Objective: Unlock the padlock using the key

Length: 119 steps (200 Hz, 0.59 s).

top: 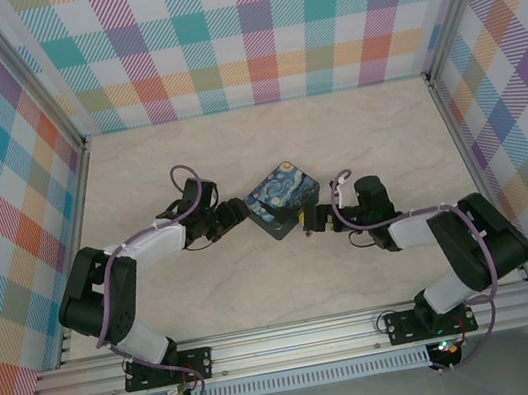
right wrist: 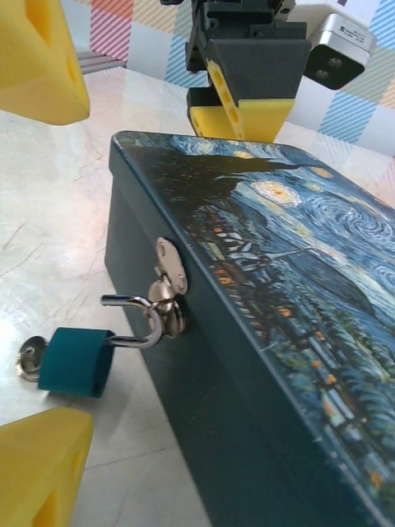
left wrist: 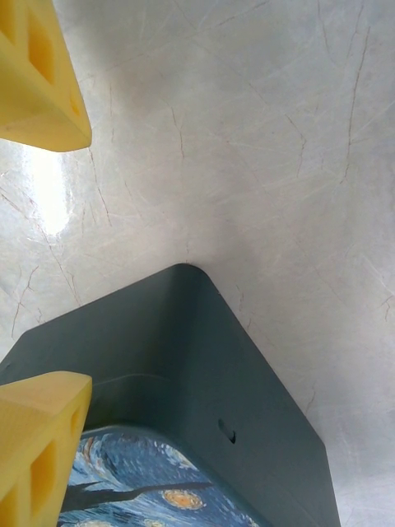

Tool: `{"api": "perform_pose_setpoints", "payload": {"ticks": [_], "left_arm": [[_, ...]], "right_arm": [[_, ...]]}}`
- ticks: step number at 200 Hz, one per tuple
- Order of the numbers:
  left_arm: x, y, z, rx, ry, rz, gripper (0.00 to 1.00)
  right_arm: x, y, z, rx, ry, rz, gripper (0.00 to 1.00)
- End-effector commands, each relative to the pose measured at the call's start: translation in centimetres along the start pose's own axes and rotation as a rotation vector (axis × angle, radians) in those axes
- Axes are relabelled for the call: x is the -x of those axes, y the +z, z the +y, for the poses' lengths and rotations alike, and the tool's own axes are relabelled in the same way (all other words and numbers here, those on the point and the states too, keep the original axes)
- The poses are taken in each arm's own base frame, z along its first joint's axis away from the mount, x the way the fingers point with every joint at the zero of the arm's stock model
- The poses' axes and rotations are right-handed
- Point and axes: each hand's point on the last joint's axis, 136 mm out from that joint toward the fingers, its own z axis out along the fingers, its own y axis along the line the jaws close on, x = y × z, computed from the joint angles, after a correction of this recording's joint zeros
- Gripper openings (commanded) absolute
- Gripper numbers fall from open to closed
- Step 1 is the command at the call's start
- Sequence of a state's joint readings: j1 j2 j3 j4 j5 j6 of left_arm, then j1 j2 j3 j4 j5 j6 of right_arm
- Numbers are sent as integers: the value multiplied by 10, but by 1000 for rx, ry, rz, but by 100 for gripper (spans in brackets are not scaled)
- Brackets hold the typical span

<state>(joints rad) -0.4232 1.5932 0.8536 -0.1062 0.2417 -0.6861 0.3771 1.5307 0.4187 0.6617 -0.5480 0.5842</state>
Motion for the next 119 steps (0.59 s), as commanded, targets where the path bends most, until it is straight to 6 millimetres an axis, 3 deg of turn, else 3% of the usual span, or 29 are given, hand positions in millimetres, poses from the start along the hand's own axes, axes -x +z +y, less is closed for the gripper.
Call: {"api": "perform_pose_setpoints", "payload": {"ticks": [1, 62, 119], "left_arm": [[-3, -6, 1, 3, 19, -2, 71], [-4, -6, 2, 5, 16, -3, 71], [-3, -4, 1, 5, 16, 0, 71]], "right_arm": [[17, 7, 19, 105, -55, -11, 90], [13, 28, 11, 147, -16, 69, 85], [-2, 33, 8, 162, 10, 120, 81]]}}
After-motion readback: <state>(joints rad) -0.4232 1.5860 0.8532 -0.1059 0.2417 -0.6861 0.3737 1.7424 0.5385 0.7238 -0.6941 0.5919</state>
